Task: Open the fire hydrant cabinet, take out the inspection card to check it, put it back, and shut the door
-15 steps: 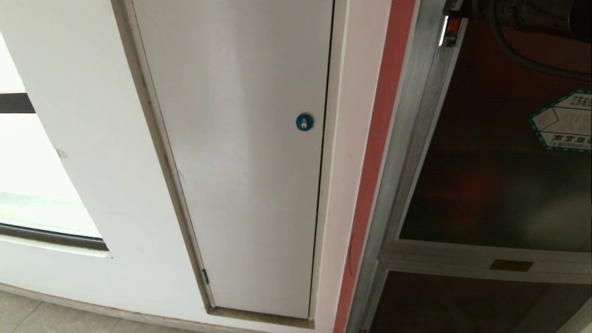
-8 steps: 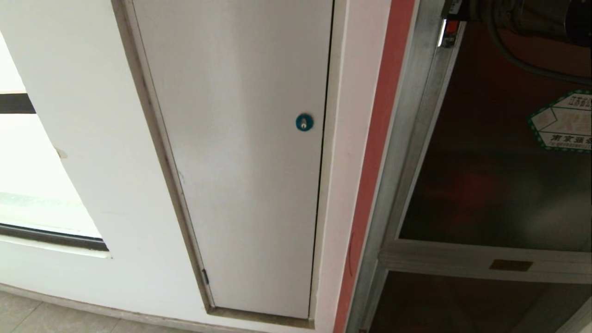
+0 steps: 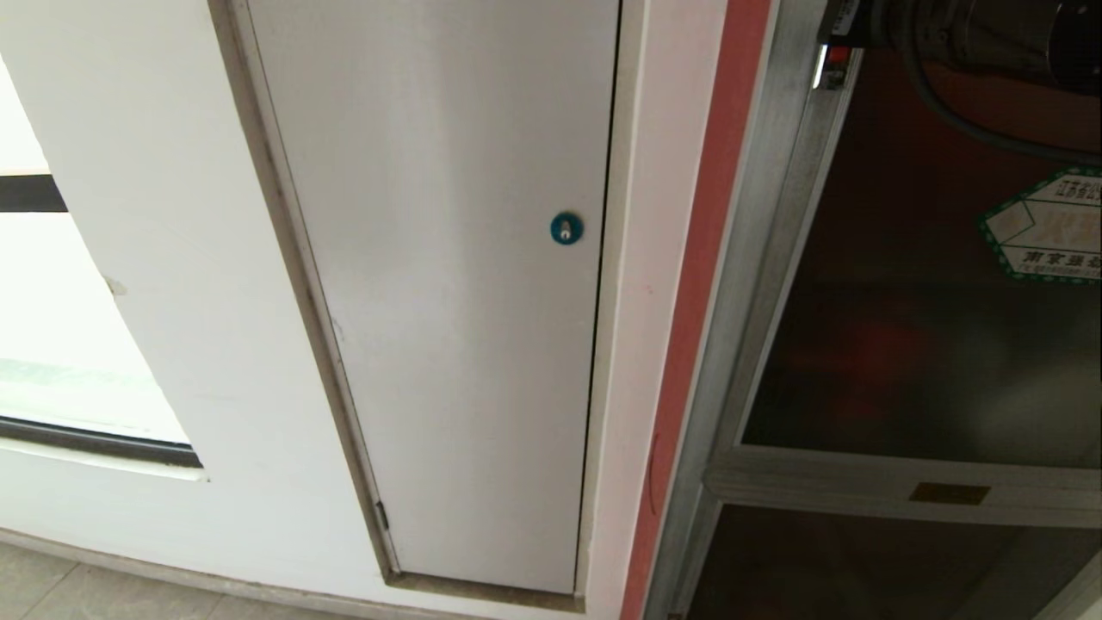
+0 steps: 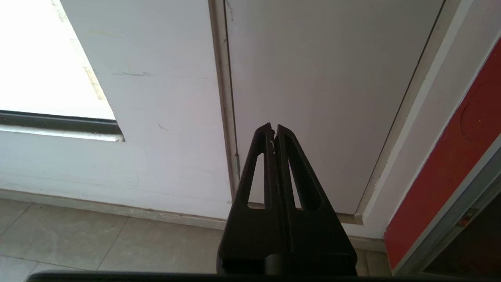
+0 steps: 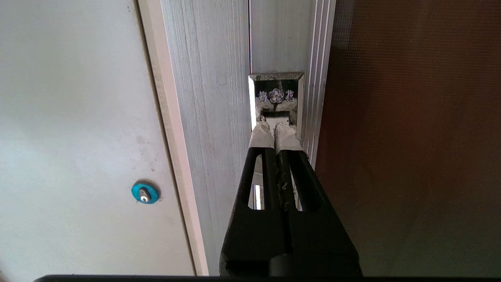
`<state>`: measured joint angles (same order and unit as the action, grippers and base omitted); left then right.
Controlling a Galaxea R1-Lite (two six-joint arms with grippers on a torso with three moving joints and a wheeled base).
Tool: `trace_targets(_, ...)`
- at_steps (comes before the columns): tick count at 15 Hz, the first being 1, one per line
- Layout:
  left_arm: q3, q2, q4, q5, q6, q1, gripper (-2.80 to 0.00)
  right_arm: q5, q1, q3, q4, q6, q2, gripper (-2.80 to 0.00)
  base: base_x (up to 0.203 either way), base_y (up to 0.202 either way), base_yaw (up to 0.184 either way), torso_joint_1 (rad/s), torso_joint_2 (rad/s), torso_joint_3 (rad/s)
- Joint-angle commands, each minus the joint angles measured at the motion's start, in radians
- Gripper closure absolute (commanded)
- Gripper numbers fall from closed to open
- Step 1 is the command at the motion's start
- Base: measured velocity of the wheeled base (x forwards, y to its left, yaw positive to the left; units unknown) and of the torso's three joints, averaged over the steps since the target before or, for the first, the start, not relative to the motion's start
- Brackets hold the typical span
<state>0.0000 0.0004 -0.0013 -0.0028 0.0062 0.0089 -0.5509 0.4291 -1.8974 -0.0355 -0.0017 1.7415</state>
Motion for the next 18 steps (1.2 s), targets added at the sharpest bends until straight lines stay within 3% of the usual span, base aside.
trace_targets(1, 0.002, 0.000, 0.000, 0.000, 0.000, 0.000, 0.00, -0.003, 0.000, 0.012, 0.000, 0.000, 0.003, 0.00, 0.000, 0.000, 0.000, 0.000, 0.00, 0.000)
trace_targets(18, 0.002, 0.001, -0.001, 0.000, 0.000, 0.000, 0.00, -0.003, -0.021, 0.028, -0.003, 0.019, -0.008, 0.00, 0.000, 0.000, 0.000, 0.000, 0.00, 0.000)
